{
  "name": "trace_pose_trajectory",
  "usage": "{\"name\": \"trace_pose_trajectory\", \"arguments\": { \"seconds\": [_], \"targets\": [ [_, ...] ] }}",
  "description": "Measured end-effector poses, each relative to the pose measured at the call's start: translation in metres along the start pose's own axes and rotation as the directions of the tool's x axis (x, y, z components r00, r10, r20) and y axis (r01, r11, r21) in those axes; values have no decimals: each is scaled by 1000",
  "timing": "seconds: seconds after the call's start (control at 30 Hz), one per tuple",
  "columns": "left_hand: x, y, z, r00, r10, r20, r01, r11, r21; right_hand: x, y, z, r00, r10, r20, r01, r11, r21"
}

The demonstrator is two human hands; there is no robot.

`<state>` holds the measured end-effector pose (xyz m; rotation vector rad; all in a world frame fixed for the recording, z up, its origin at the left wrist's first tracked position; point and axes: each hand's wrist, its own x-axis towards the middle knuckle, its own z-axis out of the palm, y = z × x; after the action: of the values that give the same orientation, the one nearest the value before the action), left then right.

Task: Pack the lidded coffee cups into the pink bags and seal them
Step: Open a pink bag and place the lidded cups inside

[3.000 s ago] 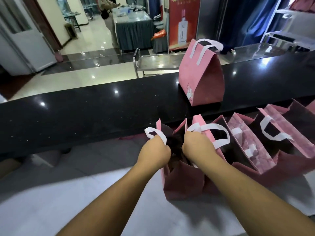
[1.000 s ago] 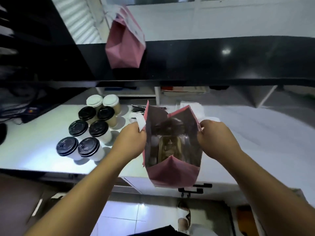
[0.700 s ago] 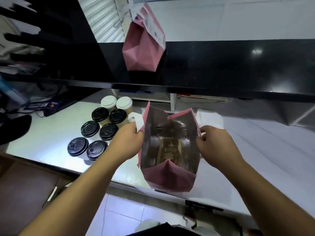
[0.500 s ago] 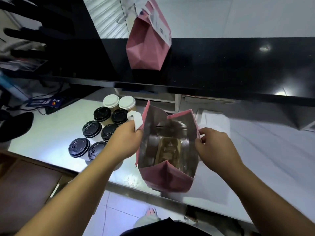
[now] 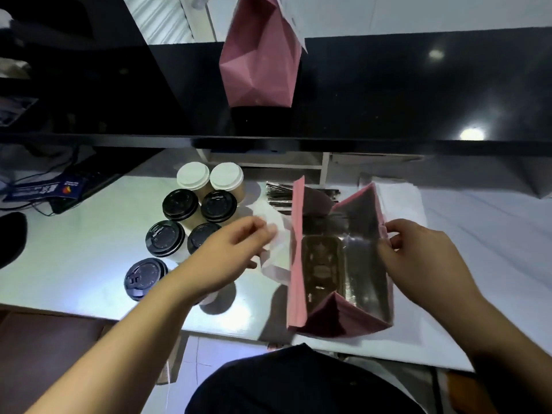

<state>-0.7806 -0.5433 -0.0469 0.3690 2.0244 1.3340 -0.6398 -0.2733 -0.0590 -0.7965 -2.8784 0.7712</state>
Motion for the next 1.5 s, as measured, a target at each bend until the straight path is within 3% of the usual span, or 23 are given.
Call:
{"name": "trace_pose_trajectory", "arguments": {
  "seconds": [0.07, 0.1, 0.13, 0.17, 0.2, 0.23, 0.27, 0.43, 0.57, 0.8, 0.9, 0.97, 1.07, 1.17, 1.27, 1.5],
  "targets": [
    [-1, -20, -21, 990, -33, -138, 38, 999, 36, -1, -3, 4, 1000, 26, -16, -26, 1000, 2],
    [-1, -33, -34, 982, 6, -190, 39, 972, 233, -2, -5, 6, 999, 39, -21, -39, 999, 5],
    [-2, -49, -49, 978, 72, -196, 40, 858, 512, -3, -6, 8, 999, 49, -23, -49, 999, 8],
    [-5, -65, -62, 978, 131, -162, 34, 667, 744, -4, -7, 10, 998, 58, -24, -58, 998, 13],
    [-10, -80, -71, 980, 157, -123, 32, 487, 873, -5, -8, 11, 997, 68, -24, -68, 998, 18],
    [-13, -94, -78, 984, 144, -109, 46, 380, 924, -5, -8, 12, 996, 82, -23, -81, 996, 20],
    [-16, -105, -83, 985, 125, -121, 69, 353, 933, -5, -7, 12, 995, 94, -21, -94, 995, 15],
    [-23, -139, -82, 973, 107, -205, 157, 345, 925, 0, -6, 15, 988, 150, -36, -151, 989, -1],
    [-18, -142, -71, 965, 44, -260, 221, 405, 887, 0, -8, 13, 991, 127, -32, -127, 992, 26],
    [-44, -83, -68, 958, -100, -267, 285, 381, 880, -1, -19, 11, 997, 56, 47, -59, 996, 66],
    [-67, -27, -64, 969, -4, -246, 216, 491, 844, 1, -12, 4, 996, 36, 77, -41, 997, 66],
    [-81, 9, -70, 962, 149, -228, 120, 520, 846, 3, -16, 8, 995, 23, 98, -29, 998, 64],
    [-85, 69, -58, 880, 413, -234, -23, 530, 848, 4, -13, 7, 993, 15, 118, -24, 997, 74],
    [-73, 118, -25, 810, 562, -166, -221, 554, 803, 6, -10, 6, 993, -5, 114, -3, 997, 75],
    [-46, 142, 16, 838, 545, -12, -321, 512, 797, 4, -7, 5, 992, -18, 127, 6, 996, 89],
    [11, 133, 68, 927, 293, 235, -345, 414, 843, 1, 3, 0, 992, -1, 129, -17, 991, 135]
  ]
}}
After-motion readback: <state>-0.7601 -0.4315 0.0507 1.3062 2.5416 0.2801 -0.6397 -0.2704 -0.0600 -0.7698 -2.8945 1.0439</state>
